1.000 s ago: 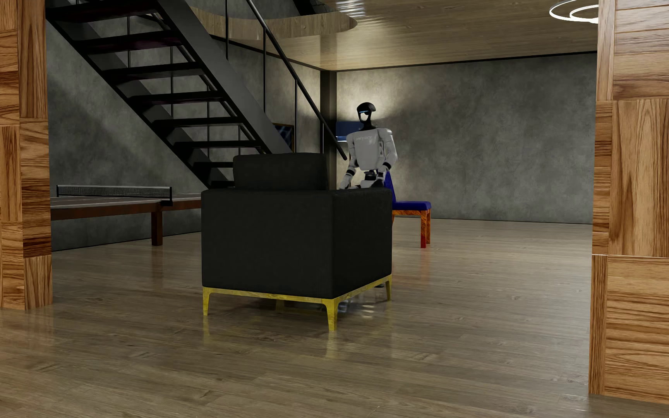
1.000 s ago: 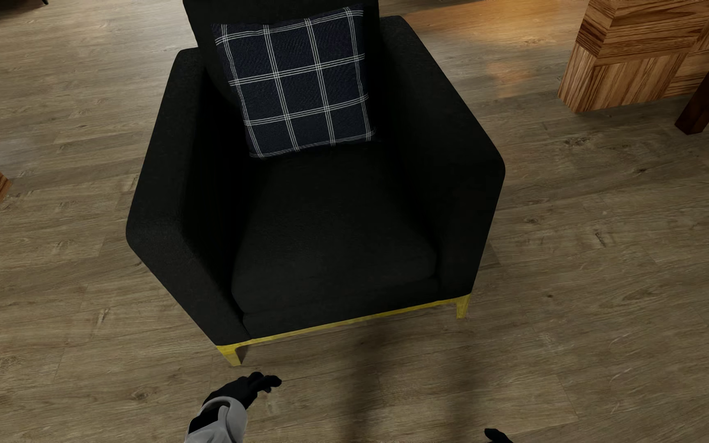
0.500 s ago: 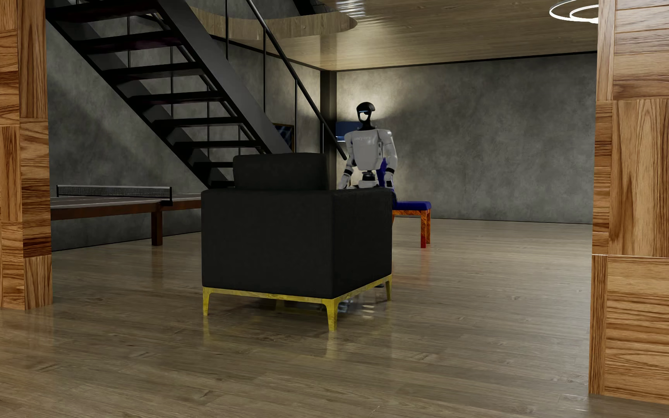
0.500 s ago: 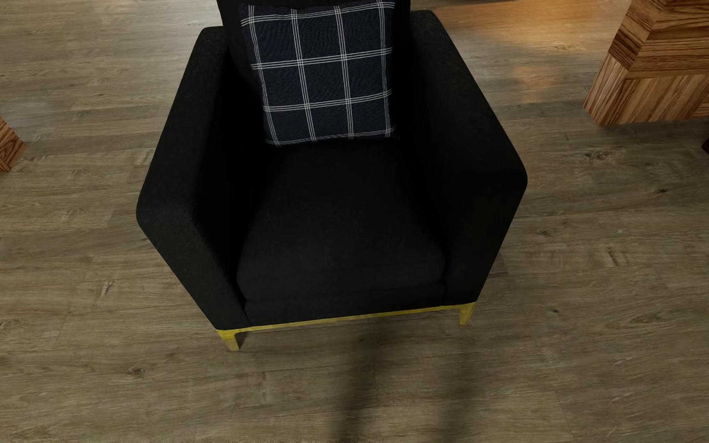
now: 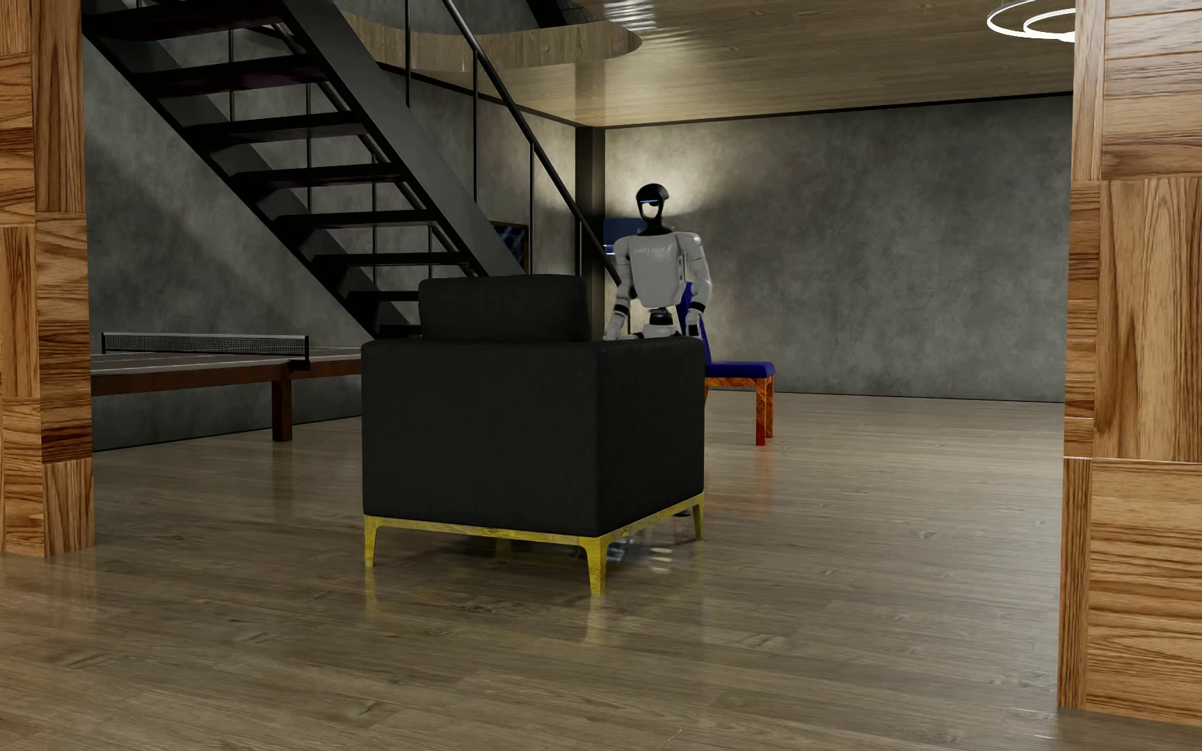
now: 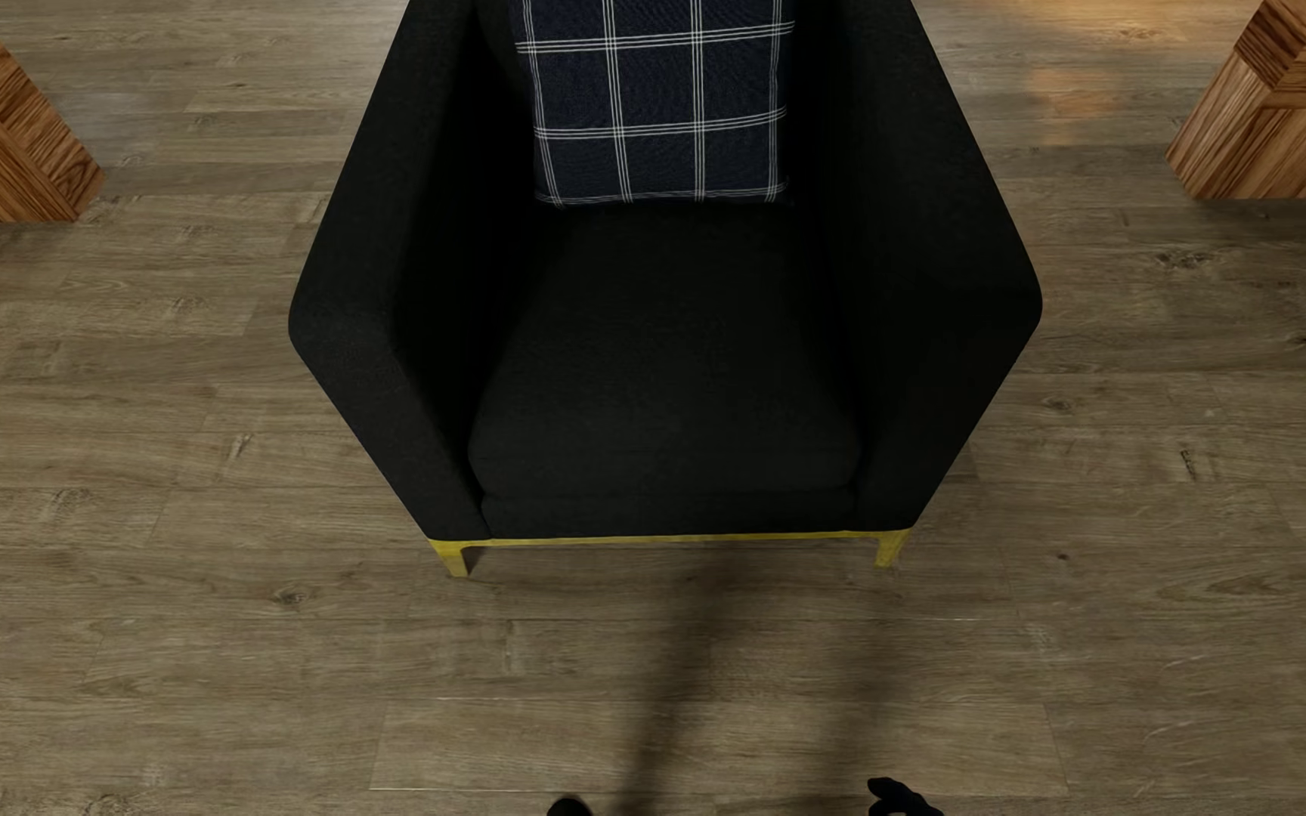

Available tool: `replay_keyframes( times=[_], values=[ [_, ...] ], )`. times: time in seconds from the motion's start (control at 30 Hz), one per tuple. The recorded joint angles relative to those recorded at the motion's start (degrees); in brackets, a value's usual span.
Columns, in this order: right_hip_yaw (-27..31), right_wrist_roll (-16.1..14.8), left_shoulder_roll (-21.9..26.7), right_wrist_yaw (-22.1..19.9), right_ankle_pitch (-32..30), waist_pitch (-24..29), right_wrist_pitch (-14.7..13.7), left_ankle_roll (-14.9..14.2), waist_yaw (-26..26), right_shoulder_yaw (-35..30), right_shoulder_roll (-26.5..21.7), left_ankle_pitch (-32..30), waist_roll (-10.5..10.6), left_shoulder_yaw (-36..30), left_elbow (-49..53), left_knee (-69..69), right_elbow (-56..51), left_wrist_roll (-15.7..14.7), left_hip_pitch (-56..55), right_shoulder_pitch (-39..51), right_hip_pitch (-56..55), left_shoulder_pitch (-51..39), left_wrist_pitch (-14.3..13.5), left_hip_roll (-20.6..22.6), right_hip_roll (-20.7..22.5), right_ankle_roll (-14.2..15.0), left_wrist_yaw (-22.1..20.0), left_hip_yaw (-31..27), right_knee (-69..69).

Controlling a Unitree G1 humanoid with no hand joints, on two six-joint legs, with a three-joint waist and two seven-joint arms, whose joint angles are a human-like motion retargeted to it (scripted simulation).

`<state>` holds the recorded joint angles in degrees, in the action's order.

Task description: Go to the armchair

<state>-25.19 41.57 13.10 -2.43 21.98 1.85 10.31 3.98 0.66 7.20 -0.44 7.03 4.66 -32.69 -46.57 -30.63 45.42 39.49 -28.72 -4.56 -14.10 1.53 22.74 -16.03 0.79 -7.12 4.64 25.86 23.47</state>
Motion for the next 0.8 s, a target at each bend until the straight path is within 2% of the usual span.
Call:
replay_keyframes(
  times=[0.07,0.13,0.27,0.4,0.67,0.8],
  values=[
    [-0.04,-0.37,-0.90,-0.19,-0.69,0.37,0.24,0.18,0.05,-0.81,-0.21,-0.66,0.12,3.75,0.92,1.10,-0.65,-3.21,-0.58,0.92,-0.85,-0.27,0.58,0.28,0.04,-0.02,-1.50,0.17,-0.58],
    [0.03,-0.76,-1.32,-0.61,-1.47,0.66,0.62,0.36,0.08,-1.46,-0.41,-1.31,0.26,6.69,2.43,2.30,-0.79,-6.77,-0.99,1.40,-1.54,-0.04,-0.16,0.50,0.17,0.02,-4.05,0.46,-1.40],
    [0.46,-1.36,0.03,0.11,-3.09,0.68,3.01,0.69,0.03,-3.20,-0.72,-2.57,0.51,4.06,3.13,4.44,0.11,-6.04,-1.50,1.89,-2.27,-1.81,-1.04,0.60,0.75,0.29,-4.84,1.23,-3.71],
    [1.12,-1.98,0.23,0.23,-4.38,0.35,3.69,1.04,0.05,-3.61,-0.90,-3.40,0.71,2.52,2.27,5.98,0.86,-6.36,-1.85,1.30,-2.62,-4.08,-0.71,0.30,1.48,0.93,-4.26,2.27,-5.98],
    [2.76,-2.09,1.09,-0.90,-3.96,0.92,1.13,1.50,0.25,-4.54,-2.01,-3.01,0.36,0.43,2.06,4.42,-0.93,-7.60,-3.44,-2.38,-5.21,-6.28,-1.78,-1.32,2.06,0.87,-5.38,3.58,-4.56],
    [3.46,-2.04,1.52,-0.79,-4.67,1.66,0.87,1.70,0.26,-5.56,-2.68,-3.04,0.26,-0.19,1.38,4.09,-1.91,-8.06,-4.51,-4.19,-6.48,-6.30,-1.59,-2.04,2.46,1.02,-5.73,4.22,-4.76]
  ],
)
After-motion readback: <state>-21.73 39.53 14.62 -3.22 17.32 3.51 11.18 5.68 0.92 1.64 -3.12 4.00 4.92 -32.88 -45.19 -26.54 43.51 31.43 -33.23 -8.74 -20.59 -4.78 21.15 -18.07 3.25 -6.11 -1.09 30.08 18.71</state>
